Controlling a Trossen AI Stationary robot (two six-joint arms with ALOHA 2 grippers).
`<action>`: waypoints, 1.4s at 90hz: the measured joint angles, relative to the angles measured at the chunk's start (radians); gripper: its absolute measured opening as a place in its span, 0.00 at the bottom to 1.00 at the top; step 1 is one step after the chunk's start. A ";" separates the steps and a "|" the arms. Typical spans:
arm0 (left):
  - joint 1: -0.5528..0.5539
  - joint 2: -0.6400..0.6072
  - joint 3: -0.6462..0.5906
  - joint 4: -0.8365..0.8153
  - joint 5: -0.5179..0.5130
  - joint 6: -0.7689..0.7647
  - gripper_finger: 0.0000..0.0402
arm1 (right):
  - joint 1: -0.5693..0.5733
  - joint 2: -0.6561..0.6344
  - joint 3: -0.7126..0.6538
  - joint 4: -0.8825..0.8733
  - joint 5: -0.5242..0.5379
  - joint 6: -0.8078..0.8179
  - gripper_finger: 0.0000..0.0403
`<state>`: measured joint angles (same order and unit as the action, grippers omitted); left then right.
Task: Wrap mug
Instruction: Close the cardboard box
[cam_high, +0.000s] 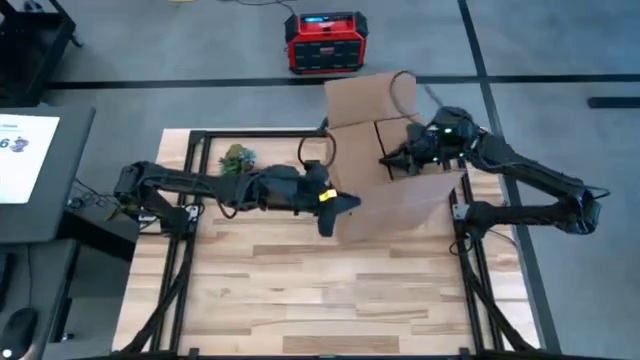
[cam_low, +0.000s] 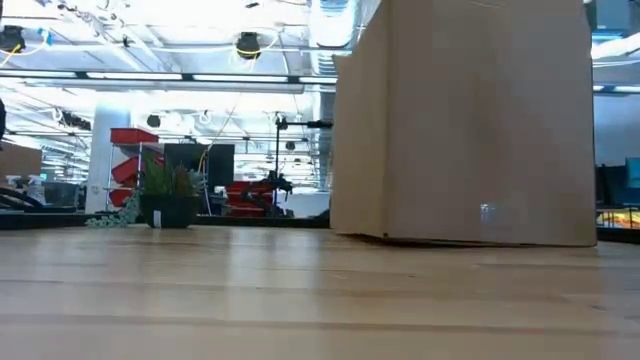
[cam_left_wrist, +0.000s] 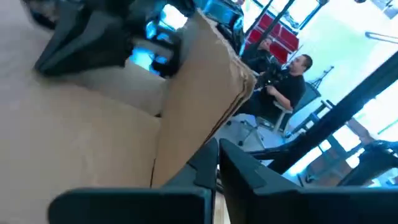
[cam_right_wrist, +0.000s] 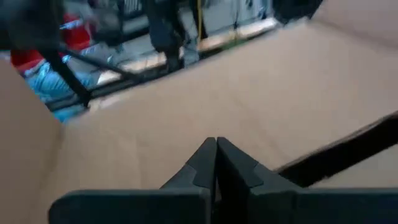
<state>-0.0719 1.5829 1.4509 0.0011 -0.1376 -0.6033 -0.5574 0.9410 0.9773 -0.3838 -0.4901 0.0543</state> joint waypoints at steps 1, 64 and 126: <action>0.002 0.000 0.000 0.000 -0.002 0.000 0.00 | -0.002 -0.006 0.003 0.000 0.002 0.001 0.00; 0.155 0.007 0.001 0.019 -0.108 0.019 0.00 | 0.067 -0.182 0.269 -0.210 0.016 0.108 0.00; 0.253 0.037 0.043 0.080 -0.040 0.062 0.00 | 0.314 0.028 0.440 -0.578 0.695 0.211 0.00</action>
<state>0.1810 1.6203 1.4941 0.0815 -0.1775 -0.5411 -0.2433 0.9690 1.4177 -0.9619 0.2050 0.2652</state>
